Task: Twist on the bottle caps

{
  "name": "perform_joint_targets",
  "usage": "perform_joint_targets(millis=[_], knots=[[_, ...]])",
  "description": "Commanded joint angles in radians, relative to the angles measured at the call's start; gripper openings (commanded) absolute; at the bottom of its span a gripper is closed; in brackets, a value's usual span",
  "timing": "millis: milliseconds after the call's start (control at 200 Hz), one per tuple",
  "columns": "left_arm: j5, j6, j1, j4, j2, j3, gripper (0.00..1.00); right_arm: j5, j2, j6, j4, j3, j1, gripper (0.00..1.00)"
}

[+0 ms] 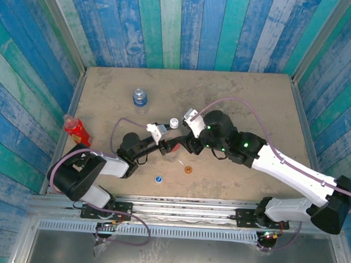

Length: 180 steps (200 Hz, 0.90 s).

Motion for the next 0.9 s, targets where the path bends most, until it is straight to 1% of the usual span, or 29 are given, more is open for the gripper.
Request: perform_joint_targets(millis=[0, 105, 225, 275, 411, 491, 596, 726, 896], knots=[[0.049, -0.011, 0.002, -0.049, -0.050, 0.026, 0.55, -0.172, -0.007, -0.085, -0.008, 0.030, -0.074, 0.62], [0.059, -0.006, 0.002, -0.064, -0.051, 0.028, 0.55, -0.196, 0.018, -0.099, -0.041, 0.104, -0.115, 0.63], [0.079, -0.008, 0.002, -0.074, -0.043, 0.036, 0.56, -0.189, 0.087, -0.148, -0.136, 0.212, -0.117, 0.67], [0.079, -0.008, 0.002, -0.081, -0.042, 0.039, 0.56, -0.170, 0.118, -0.142, -0.170, 0.255, -0.116, 0.67], [0.058, -0.003, 0.001, -0.097, -0.045, 0.039, 0.56, -0.064, 0.222, -0.001, -0.276, 0.393, -0.111, 0.67], [0.053, -0.003, 0.001, -0.102, -0.042, 0.042, 0.56, 0.077, 0.273, 0.090, -0.361, 0.473, -0.083, 0.67], [0.049, -0.003, 0.002, -0.105, -0.037, 0.046, 0.56, 0.190, 0.324, 0.192, -0.479, 0.568, -0.051, 0.66], [0.048, 0.004, 0.002, -0.112, -0.029, 0.051, 0.56, 0.235, 0.373, 0.258, -0.567, 0.649, -0.010, 0.66], [0.050, 0.000, 0.001, -0.103, -0.028, 0.051, 0.56, 0.234, 0.424, 0.272, -0.625, 0.707, 0.025, 0.64]])
